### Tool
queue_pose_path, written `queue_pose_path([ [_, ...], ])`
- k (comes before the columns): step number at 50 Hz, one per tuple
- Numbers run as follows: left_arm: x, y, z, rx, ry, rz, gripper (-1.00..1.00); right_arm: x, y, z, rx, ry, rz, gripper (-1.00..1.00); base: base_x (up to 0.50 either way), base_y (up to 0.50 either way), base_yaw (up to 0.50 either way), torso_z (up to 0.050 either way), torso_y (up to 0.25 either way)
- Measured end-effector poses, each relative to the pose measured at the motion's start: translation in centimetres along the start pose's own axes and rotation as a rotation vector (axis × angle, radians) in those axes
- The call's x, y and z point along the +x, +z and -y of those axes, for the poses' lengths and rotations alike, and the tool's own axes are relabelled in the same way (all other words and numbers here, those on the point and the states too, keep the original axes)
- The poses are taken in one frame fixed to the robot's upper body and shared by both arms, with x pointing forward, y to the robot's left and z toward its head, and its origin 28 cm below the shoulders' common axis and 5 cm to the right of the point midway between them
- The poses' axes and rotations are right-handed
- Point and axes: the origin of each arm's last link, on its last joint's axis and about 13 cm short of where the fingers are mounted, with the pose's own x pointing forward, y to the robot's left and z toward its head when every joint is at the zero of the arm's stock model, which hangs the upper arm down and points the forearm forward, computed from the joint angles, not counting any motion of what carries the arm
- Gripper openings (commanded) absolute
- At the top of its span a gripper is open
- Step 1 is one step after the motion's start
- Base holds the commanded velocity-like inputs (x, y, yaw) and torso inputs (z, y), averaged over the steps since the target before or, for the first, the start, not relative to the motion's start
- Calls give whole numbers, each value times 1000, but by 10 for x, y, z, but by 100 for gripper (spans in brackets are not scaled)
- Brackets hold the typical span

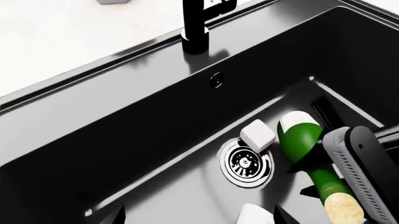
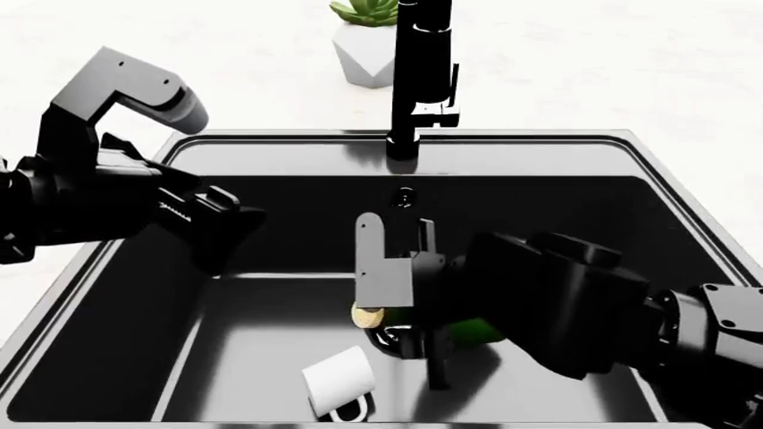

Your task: Pick the mug and bottle and place them in the sink. Then turn on the water.

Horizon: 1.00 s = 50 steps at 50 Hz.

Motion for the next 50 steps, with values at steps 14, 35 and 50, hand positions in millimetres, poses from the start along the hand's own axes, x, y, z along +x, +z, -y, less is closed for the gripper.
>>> queue_pose_path([
  [14, 2, -3, -1, -4, -4, -3, 100, 16, -7, -8, 43, 58, -21, 100, -1, -1, -1, 0, 0],
  [35, 4, -5, -2, -4, -3, -8, 100, 29, -18, -10, 105, 56, -50, 100, 0, 0, 0, 0, 0],
  [50, 1, -6, -1, -3, -1, -4, 100, 24, -17, -11, 111, 51, -32, 100, 0, 0, 0, 0, 0],
])
